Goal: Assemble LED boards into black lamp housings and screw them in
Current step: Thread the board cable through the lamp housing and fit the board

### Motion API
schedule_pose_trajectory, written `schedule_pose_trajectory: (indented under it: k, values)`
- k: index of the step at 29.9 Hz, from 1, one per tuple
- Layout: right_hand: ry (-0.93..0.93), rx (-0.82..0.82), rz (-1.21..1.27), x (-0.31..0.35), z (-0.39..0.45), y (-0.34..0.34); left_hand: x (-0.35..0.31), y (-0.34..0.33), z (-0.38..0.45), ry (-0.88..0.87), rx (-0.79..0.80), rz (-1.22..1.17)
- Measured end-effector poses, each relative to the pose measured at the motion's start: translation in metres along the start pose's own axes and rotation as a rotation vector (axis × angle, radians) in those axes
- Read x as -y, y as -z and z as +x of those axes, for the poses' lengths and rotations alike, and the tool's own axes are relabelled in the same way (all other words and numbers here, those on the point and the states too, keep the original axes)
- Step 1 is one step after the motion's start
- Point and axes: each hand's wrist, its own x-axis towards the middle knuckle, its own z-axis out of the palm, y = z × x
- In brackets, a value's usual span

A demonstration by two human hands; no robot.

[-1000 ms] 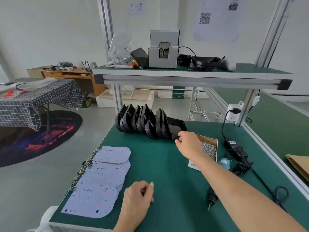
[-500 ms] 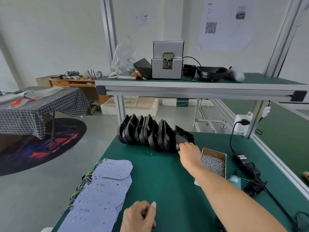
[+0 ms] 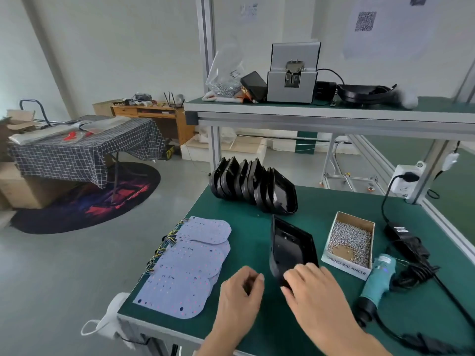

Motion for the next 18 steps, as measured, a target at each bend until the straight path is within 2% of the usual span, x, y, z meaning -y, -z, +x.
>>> schedule_pose_trajectory:
  k: [6, 9, 12, 15, 18]
  values:
    - [0.088, 0.14, -0.122, 0.022, -0.024, -0.015, -0.01, 0.019, 0.023, -0.055, -0.265, 0.048]
    - [0.076, 0.162, -0.114, 0.026, -0.026, -0.016, -0.012, 0.044, 0.059, 0.009, -0.287, 0.149]
    - [0.059, 0.17, -0.089, 0.028, -0.025, -0.014, 0.001, 0.074, 0.086, 0.086, -0.278, 0.382]
    - [0.018, 0.176, -0.023, 0.028, -0.017, -0.008, 0.027, 0.096, 0.094, 0.114, -0.189, 0.641]
    - [0.009, 0.063, 0.111, 0.034, 0.01, -0.004, 0.048, 0.109, 0.09, 0.132, -0.05, 0.777]
